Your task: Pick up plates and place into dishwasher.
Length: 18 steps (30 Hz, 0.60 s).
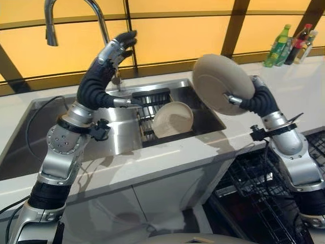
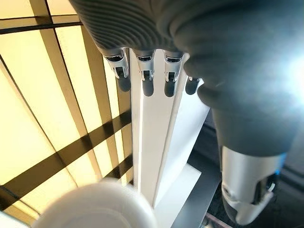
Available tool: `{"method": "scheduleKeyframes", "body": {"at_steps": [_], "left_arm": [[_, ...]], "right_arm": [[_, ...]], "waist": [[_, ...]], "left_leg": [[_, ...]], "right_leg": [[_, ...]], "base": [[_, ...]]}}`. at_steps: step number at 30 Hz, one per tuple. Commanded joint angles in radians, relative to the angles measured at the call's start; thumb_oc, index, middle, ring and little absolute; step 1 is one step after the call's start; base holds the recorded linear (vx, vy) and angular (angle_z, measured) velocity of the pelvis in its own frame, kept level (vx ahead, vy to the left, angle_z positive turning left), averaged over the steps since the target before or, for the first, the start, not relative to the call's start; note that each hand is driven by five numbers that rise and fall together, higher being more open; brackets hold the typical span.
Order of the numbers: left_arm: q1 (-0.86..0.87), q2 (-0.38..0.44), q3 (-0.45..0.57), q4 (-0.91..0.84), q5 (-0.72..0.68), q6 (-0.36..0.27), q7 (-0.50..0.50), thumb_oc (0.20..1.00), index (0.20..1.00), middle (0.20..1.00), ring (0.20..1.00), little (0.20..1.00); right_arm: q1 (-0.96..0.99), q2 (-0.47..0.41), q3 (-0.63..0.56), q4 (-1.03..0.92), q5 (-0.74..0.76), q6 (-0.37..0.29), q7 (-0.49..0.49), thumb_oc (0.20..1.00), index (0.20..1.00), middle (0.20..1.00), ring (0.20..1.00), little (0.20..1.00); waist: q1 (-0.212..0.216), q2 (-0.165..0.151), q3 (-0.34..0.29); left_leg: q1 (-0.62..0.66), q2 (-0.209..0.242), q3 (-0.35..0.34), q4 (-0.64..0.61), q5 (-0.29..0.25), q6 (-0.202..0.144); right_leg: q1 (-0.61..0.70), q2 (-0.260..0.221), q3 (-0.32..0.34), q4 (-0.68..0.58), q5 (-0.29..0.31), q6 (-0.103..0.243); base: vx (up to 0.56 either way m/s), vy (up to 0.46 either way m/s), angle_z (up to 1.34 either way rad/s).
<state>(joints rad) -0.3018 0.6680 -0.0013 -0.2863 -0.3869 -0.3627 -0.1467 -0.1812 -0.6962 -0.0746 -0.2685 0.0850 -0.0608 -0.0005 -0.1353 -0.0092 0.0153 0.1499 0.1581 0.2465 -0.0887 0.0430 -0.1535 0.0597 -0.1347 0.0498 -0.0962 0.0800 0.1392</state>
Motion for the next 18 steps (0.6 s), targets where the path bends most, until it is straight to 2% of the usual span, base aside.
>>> {"method": "scheduleKeyframes", "body": {"at_steps": [1, 2, 4, 6, 8, 9, 10, 11, 13, 15, 18], "left_arm": [[-0.013, 0.019, 0.082, 0.041, -0.018, -0.061, 0.060, 1.000, 1.000, 1.000, 1.000, 1.000], [-0.001, 0.020, 0.092, 0.040, 0.006, -0.063, 0.073, 1.000, 1.000, 1.000, 1.000, 1.000], [0.054, 0.038, 0.150, 0.036, 0.101, -0.053, 0.136, 1.000, 1.000, 1.000, 1.000, 1.000], [0.094, 0.051, 0.198, 0.036, 0.175, -0.046, 0.167, 1.000, 1.000, 1.000, 1.000, 1.000], [0.133, 0.076, 0.246, 0.108, 0.248, -0.048, 0.200, 1.000, 1.000, 1.000, 1.000, 1.000], [0.136, 0.089, 0.255, 0.156, 0.242, -0.040, 0.218, 1.000, 1.000, 1.000, 1.000, 1.000], [0.136, 0.098, 0.263, 0.217, 0.244, -0.031, 0.248, 1.000, 1.000, 1.000, 1.000, 1.000], [0.136, 0.100, 0.273, 0.327, 0.321, -0.009, 0.316, 1.000, 1.000, 1.000, 1.000, 1.000], [0.108, 0.135, 0.257, 0.514, 0.317, -0.050, 0.383, 1.000, 1.000, 1.000, 1.000, 1.000], [0.092, 0.139, 0.257, 0.595, 0.348, -0.029, 0.433, 1.000, 1.000, 1.000, 1.000, 1.000], [0.089, 0.129, 0.275, 0.708, 0.337, -0.021, 0.467, 1.000, 1.000, 1.000, 1.000, 1.000]], "right_arm": [[-0.012, -0.084, -0.125, -0.035, -0.008, -0.030, -0.061, 0.200, 0.200, 0.200, 0.200, 0.200], [0.000, -0.088, -0.139, -0.034, -0.006, -0.030, -0.059, 0.200, 0.200, 0.200, 0.200, 0.200], [0.028, -0.102, -0.164, -0.027, 0.036, -0.054, -0.040, 0.200, 0.200, 0.200, 0.200, 0.200], [0.047, -0.102, -0.177, -0.015, 0.046, -0.062, -0.044, 0.200, 0.200, 0.200, 0.200, 0.200], [0.095, -0.083, -0.205, -0.005, 0.046, -0.076, -0.057, 0.200, 0.200, 0.200, 0.200, 0.200], [0.114, -0.078, -0.218, -0.002, 0.049, -0.083, -0.055, 0.200, 0.200, 0.200, 0.200, 0.200], [0.139, -0.068, -0.233, 0.002, 0.052, -0.093, -0.051, 0.200, 0.200, 0.200, 0.200, 0.200], [0.167, -0.057, -0.253, 0.013, 0.055, -0.095, -0.043, 0.200, 0.200, 0.200, 0.200, 0.200], [0.195, -0.068, -0.268, 0.031, 0.078, -0.099, -0.027, 0.200, 0.200, 0.200, 0.200, 0.200], [0.216, -0.067, -0.282, 0.056, 0.077, -0.100, -0.017, 0.200, 0.200, 0.200, 0.200, 0.200], [0.256, -0.051, -0.296, 0.118, 0.097, -0.142, -0.006, 0.200, 0.200, 0.200, 0.200, 0.200]], "waist": [[-0.041, -0.011, -0.010], [-0.040, -0.013, -0.007], [-0.023, -0.016, 0.015], [-0.016, -0.009, 0.019], [-0.047, 0.000, 0.028], [-0.063, 0.004, 0.032], [-0.081, 0.009, 0.035], [-0.109, 0.018, 0.040], [-0.149, 0.029, 0.055], [-0.174, 0.039, 0.075], [-0.198, 0.043, 0.103]], "left_leg": [[-0.012, 0.038, -0.063, 0.139, -0.146, 0.032], [-0.018, 0.030, -0.075, 0.160, -0.160, 0.037], [-0.041, -0.052, -0.204, 0.181, -0.181, 0.070], [-0.032, -0.089, -0.248, 0.177, -0.214, 0.091], [-0.005, -0.090, -0.208, 0.163, -0.222, 0.102], [0.006, -0.089, -0.192, 0.150, -0.220, 0.104], [0.016, -0.088, -0.178, 0.134, -0.215, 0.107], [0.029, -0.086, -0.158, 0.119, -0.213, 0.111], [0.039, -0.092, -0.139, 0.106, -0.212, 0.121], [0.038, -0.098, -0.123, 0.113, -0.220, 0.129], [0.031, -0.114, -0.100, 0.133, -0.233, 0.138]], "right_leg": [[-0.014, 0.021, 0.019, 0.040, -0.061, 0.006], [-0.016, 0.023, 0.038, 0.041, -0.058, 0.004], [-0.034, 0.043, 0.128, 0.059, -0.038, -0.001], [-0.039, 0.054, 0.173, 0.064, -0.048, 0.004], [-0.057, 0.049, 0.189, 0.073, -0.041, 0.019], [-0.066, 0.044, 0.191, 0.077, -0.036, 0.026], [-0.078, 0.040, 0.193, 0.084, -0.032, 0.033], [-0.096, 0.032, 0.199, 0.097, -0.029, 0.044], [-0.130, 0.023, 0.211, 0.134, -0.028, 0.058], [-0.169, 0.017, 0.217, 0.195, -0.044, 0.066], [-0.214, -0.003, 0.209, 0.245, -0.042, 0.079]], "base": [[-0.01, -0.005, -0.44], [-0.04, -0.015, -0.53], [0.01, -0.006, -0.77], [0.12, 0.051, -1.41], [0.02, 0.128, -1.26], [-0.02, 0.151, -0.85], [-0.02, 0.177, -0.82], [-0.02, 0.172, -0.68], [-0.05, 0.173, -0.42], [-0.04, 0.148, -0.36], [-0.03, 0.082, -0.29]]}}
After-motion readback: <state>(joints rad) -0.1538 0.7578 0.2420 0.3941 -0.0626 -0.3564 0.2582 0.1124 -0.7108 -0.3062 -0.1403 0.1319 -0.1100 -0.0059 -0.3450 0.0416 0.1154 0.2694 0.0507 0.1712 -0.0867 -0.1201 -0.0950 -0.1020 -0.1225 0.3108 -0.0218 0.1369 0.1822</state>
